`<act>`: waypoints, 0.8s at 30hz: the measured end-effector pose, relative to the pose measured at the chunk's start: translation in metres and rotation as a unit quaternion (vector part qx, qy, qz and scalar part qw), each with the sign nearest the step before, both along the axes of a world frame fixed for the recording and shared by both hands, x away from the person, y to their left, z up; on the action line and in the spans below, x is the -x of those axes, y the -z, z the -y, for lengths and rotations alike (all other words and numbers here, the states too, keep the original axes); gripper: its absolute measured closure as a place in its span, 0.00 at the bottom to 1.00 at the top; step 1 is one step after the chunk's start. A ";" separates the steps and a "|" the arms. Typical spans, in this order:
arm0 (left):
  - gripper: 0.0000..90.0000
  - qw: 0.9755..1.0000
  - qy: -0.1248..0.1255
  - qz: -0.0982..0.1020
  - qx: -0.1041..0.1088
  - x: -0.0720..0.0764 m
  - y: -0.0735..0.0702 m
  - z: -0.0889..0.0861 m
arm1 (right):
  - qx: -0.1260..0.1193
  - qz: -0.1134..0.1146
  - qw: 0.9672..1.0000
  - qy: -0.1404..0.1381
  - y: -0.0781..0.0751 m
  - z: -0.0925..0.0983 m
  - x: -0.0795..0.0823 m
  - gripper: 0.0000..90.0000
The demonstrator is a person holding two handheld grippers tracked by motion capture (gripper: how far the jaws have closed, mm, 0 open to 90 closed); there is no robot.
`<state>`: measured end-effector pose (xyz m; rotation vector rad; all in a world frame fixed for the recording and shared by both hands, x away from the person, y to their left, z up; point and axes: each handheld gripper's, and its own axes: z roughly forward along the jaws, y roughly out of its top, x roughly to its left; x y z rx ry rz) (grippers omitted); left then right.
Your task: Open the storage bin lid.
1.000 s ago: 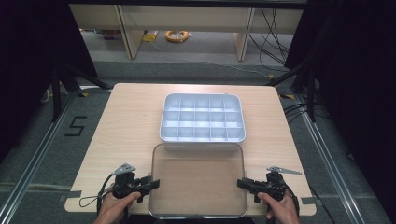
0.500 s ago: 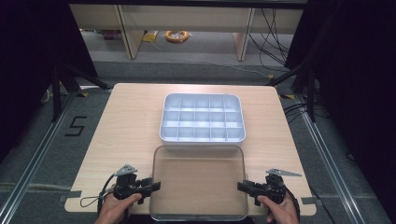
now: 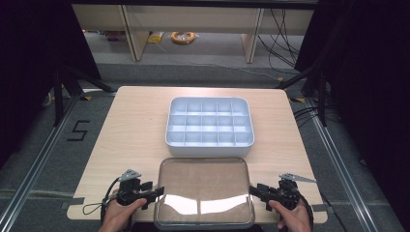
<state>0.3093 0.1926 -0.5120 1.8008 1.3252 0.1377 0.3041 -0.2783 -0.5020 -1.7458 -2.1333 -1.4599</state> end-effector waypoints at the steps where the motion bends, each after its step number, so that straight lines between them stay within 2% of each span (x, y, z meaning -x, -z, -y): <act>1: 0.39 1.000 -0.004 0.001 0.006 0.000 -0.001 0.000 | -0.002 0.004 1.000 0.001 -0.001 0.000 0.000 0.55; 2: 0.39 1.000 -0.001 0.004 0.005 0.000 -0.001 -0.001 | 0.008 0.024 1.000 -0.008 0.000 0.002 -0.002 0.55; 4: 0.40 1.000 0.000 0.009 0.007 0.001 -0.004 -0.001 | -0.003 0.014 1.000 0.002 -0.004 -0.002 0.001 0.53; 5: 0.40 1.000 0.005 0.012 0.007 0.001 -0.005 0.000 | 0.009 0.037 0.999 -0.010 -0.005 0.000 -0.001 0.53; 7: 0.39 1.000 0.011 0.018 0.010 0.003 -0.008 0.001 | 0.014 0.041 0.999 -0.004 -0.008 -0.003 0.000 0.51; 9: 0.39 0.999 0.013 0.028 0.013 0.004 -0.009 0.002 | 0.031 0.068 0.997 -0.017 -0.010 -0.001 -0.001 0.48; 10: 0.39 0.999 0.014 0.030 0.013 0.005 -0.009 0.002 | 0.033 0.059 0.998 -0.012 -0.013 -0.004 0.002 0.46; 11: 0.39 0.999 0.017 0.031 0.016 0.006 -0.009 0.002 | 0.045 0.078 0.996 -0.024 -0.014 -0.003 0.001 0.46; 12: 0.38 0.999 0.016 0.029 0.015 0.007 -0.010 0.002 | 0.053 0.091 0.994 -0.024 -0.014 -0.003 0.000 0.45; 13: 0.38 0.999 0.016 0.029 0.015 0.007 -0.010 0.002 | 0.050 0.086 0.995 -0.021 -0.016 -0.004 0.001 0.43; 14: 0.37 0.999 0.022 0.043 0.014 0.008 -0.011 0.001 | 0.058 0.098 0.993 -0.022 -0.016 -0.004 0.001 0.42; 15: 0.36 0.999 0.022 0.043 0.014 0.008 -0.011 0.001 | 0.056 0.081 0.995 -0.012 -0.020 -0.006 0.004 0.41; 16: 0.36 0.999 0.024 0.047 0.011 0.009 -0.013 0.001 | 0.058 0.104 0.993 -0.025 -0.019 -0.005 0.002 0.39; 17: 0.35 0.999 0.024 0.047 0.011 0.009 -0.013 0.001 | 0.058 0.104 0.993 -0.025 -0.019 -0.005 0.002 0.39; 18: 0.35 0.998 0.030 0.052 0.011 0.010 -0.013 0.000 | 0.055 0.093 0.994 -0.017 -0.020 -0.007 0.004 0.38; 19: 0.34 0.998 0.034 0.055 0.011 0.011 -0.015 0.001 | 0.063 0.113 0.991 -0.015 -0.019 -0.007 0.003 0.36; 22: 0.32 0.997 0.044 0.060 0.009 0.013 -0.015 0.002 | 0.058 0.117 0.991 -0.030 -0.020 -0.006 0.003 0.32; 23: 0.31 0.997 0.046 0.066 0.008 0.014 -0.015 0.002 | 0.073 0.128 0.989 -0.027 -0.020 -0.006 0.003 0.32; 24: 0.30 0.997 0.044 0.061 0.010 0.014 -0.015 0.003 | 0.063 0.119 0.991 -0.025 -0.021 -0.008 0.005 0.31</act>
